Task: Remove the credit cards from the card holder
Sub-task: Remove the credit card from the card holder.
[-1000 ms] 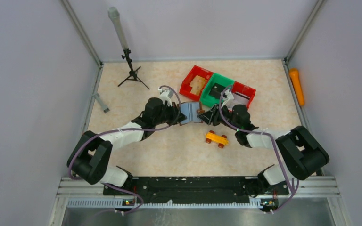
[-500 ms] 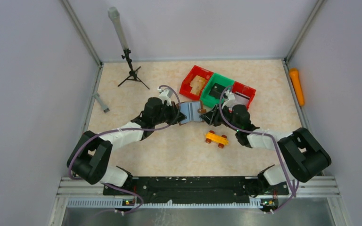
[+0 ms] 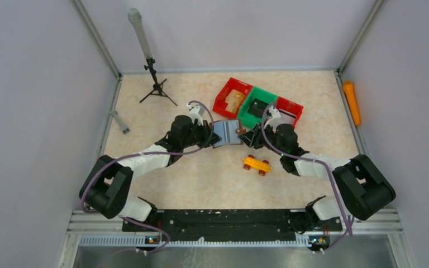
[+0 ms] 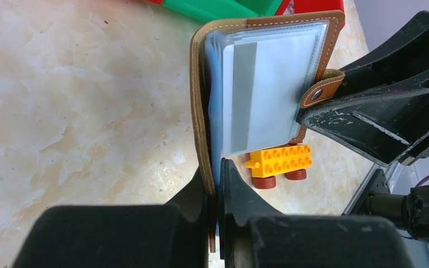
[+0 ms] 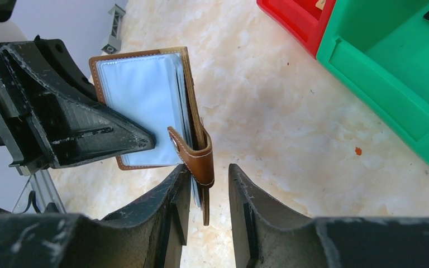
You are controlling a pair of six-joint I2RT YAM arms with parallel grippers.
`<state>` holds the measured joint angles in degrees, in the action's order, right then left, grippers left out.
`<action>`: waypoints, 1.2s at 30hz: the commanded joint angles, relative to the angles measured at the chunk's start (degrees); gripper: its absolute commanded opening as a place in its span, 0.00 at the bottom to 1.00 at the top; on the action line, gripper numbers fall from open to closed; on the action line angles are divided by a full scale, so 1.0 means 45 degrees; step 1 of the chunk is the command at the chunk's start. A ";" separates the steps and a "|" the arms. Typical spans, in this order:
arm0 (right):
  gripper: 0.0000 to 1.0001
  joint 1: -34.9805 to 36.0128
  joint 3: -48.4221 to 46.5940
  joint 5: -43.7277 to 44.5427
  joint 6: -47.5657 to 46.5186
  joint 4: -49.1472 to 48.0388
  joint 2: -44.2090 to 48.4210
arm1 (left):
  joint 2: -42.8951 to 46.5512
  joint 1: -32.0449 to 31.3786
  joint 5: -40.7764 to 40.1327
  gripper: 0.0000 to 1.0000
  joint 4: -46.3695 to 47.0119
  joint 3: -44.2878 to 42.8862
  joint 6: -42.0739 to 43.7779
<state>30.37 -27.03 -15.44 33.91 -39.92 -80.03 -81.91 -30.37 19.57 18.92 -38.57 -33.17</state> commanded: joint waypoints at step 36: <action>0.35 0.0614 -0.0721 -0.1445 -0.0428 -0.0825 -0.0700 | -0.0753 0.0072 0.2366 0.00 0.1498 -0.0640 -0.0294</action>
<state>32.49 -27.92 -21.54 33.47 -41.69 -83.11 -85.06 -29.67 26.37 20.56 -38.63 -33.58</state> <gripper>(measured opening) 0.350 0.056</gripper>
